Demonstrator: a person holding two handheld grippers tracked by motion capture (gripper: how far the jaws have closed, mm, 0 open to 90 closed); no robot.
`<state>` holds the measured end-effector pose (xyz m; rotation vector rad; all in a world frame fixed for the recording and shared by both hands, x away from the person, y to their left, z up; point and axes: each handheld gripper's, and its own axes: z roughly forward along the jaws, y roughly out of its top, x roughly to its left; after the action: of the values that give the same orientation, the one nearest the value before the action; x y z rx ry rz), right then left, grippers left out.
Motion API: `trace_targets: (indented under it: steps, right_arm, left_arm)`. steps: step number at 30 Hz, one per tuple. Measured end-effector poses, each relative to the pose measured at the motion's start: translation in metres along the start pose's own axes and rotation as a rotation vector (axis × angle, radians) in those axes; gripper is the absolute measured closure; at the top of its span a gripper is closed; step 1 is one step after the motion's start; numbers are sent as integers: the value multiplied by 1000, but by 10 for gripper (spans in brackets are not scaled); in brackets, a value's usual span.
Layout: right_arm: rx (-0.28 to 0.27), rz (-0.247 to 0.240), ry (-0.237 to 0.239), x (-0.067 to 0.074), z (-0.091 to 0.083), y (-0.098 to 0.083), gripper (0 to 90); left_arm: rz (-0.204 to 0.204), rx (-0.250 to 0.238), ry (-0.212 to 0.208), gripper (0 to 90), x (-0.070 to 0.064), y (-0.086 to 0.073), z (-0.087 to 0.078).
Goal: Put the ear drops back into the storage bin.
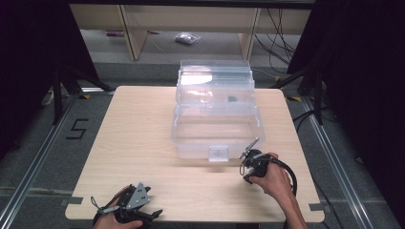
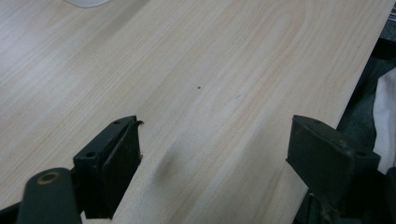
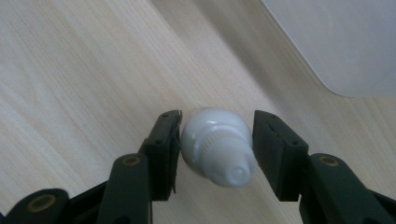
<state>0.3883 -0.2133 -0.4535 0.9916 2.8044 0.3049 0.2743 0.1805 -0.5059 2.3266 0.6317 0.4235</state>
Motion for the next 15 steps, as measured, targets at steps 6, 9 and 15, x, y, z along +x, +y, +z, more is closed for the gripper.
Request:
trace_targets:
  steps: [6,9,15]
  right_arm:
    - [14,-3,12,2,2,2,597]
    - [4,-26,13,1,1,1,602]
    - [-26,-30,10,1,-7,1,602]
  left_arm:
    - [4,1,1,169,0,0,0]
    - [-1,0,-2,170,0,0,0]
    - [0,2,-3,170,0,0,1]
